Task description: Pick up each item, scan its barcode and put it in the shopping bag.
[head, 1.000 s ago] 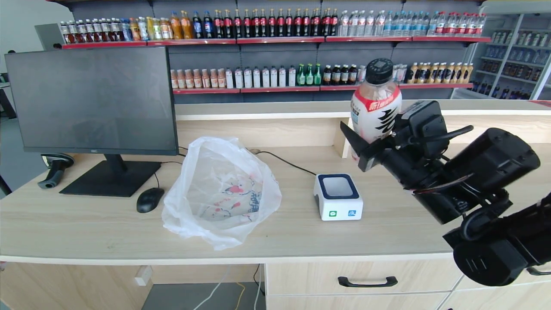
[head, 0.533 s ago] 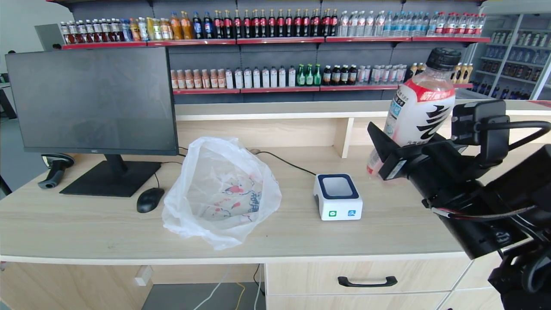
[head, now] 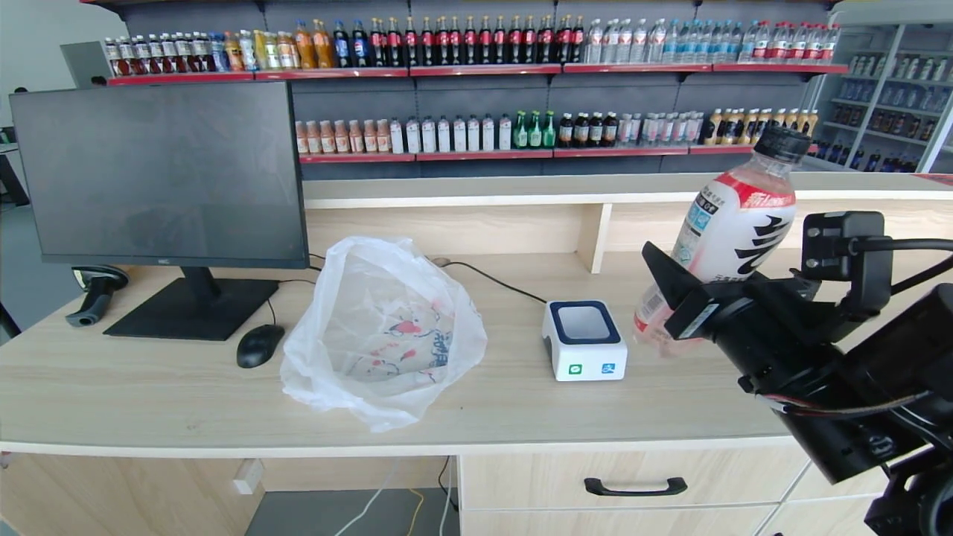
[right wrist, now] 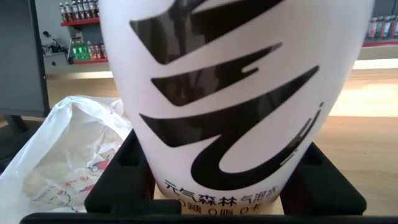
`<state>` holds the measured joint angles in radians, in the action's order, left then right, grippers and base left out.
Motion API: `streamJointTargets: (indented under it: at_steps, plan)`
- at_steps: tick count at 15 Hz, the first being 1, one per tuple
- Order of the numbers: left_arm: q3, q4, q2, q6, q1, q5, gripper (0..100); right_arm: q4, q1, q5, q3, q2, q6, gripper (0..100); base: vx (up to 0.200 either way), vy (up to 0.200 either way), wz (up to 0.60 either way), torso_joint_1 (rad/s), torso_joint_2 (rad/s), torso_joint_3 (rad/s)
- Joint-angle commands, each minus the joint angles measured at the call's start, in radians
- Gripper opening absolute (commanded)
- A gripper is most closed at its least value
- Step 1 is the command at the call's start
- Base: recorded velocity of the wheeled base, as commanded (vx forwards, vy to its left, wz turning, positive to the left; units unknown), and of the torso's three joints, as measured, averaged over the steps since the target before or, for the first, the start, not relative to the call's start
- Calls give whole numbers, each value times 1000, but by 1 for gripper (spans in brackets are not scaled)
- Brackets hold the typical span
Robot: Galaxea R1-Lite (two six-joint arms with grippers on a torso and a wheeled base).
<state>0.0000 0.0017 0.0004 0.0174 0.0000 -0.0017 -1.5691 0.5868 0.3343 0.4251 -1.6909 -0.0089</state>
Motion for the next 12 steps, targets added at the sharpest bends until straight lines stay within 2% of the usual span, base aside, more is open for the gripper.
streamJointTargets:
  at_steps: [1,7,12]
  plan:
    - [0,0,0,-1,0,0,100,-2,1,0,7,-12,-11,0,-200,0,0,-2,2,2]
    - [0,0,0,-1,0,0,100,-2,-1,-1,35,0,-34,0,0,0,0,0,0,0]
    - [0,0,0,-1,2,0,100,-2,-1,0,21,14,-34,0,0,200,0,4,3,3]
